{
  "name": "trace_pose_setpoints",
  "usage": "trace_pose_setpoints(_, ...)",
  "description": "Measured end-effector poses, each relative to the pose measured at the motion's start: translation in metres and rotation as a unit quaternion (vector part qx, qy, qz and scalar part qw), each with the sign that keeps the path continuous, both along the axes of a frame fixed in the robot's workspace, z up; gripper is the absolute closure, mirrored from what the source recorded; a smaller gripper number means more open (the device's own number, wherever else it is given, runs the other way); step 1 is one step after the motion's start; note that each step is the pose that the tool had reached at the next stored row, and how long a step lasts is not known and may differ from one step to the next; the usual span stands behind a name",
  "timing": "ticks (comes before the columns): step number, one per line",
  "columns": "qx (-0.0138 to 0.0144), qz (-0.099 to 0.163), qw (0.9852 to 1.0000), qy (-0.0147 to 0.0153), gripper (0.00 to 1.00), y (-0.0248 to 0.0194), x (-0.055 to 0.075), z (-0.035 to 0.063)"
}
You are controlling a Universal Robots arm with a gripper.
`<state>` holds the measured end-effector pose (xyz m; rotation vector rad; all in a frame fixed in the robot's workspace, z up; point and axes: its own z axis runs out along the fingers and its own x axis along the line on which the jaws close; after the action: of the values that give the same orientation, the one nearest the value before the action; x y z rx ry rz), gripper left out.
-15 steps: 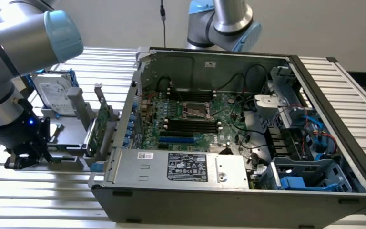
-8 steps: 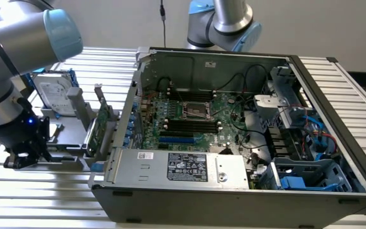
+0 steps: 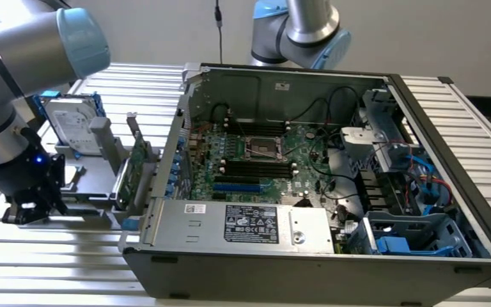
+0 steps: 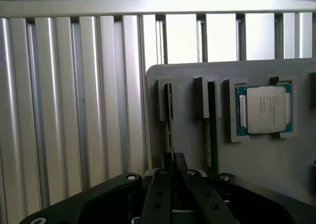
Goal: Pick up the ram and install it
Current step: 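Pick up the ram and move it above insertion slot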
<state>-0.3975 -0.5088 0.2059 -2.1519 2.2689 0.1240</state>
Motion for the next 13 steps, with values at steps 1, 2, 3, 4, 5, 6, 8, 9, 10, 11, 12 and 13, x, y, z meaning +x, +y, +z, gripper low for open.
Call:
trace_pose_setpoints(1, 0.0000, 0.000, 1.0000, 0.0004, 0.86, 0.0000, 0.000, 0.0007)
trace_pose_setpoints(2, 0.0000, 0.000, 1.0000, 0.0008, 0.86, 0.0000, 0.000, 0.0015)
trace_pose_setpoints(3, 0.0000, 0.000, 1.0000, 0.0012, 0.86, 0.0000, 0.000, 0.0024)
trace_pose_setpoints(4, 0.0000, 0.000, 1.0000, 0.0018, 0.86, -0.0001, 0.000, 0.0035)
trace_pose_setpoints(5, -0.0001, 0.000, 1.0000, 0.0024, 0.86, 0.0000, 0.000, 0.0047)
trace_pose_setpoints(6, 0.0000, 0.000, 1.0000, 0.0030, 0.86, 0.0000, 0.000, 0.0059)
trace_pose_setpoints(8, -0.0001, -0.001, 1.0000, 0.0045, 0.86, 0.0000, 0.000, 0.0092)
trace_pose_setpoints(9, 0.0000, -0.001, 1.0000, 0.0053, 0.86, 0.0000, 0.000, 0.0110)
trace_pose_setpoints(10, -0.0001, -0.001, 1.0000, 0.0062, 0.86, -0.0001, 0.000, 0.0132)
trace_pose_setpoints(11, -0.0001, -0.001, 1.0000, 0.0074, 0.86, 0.0000, 0.000, 0.0159)
trace_pose_setpoints(12, 0.0000, -0.001, 1.0000, 0.0085, 0.86, 0.0000, 0.001, 0.0185)
trace_pose_setpoints(13, 0.0000, -0.001, 1.0000, 0.0097, 0.86, 0.0000, 0.001, 0.0214)
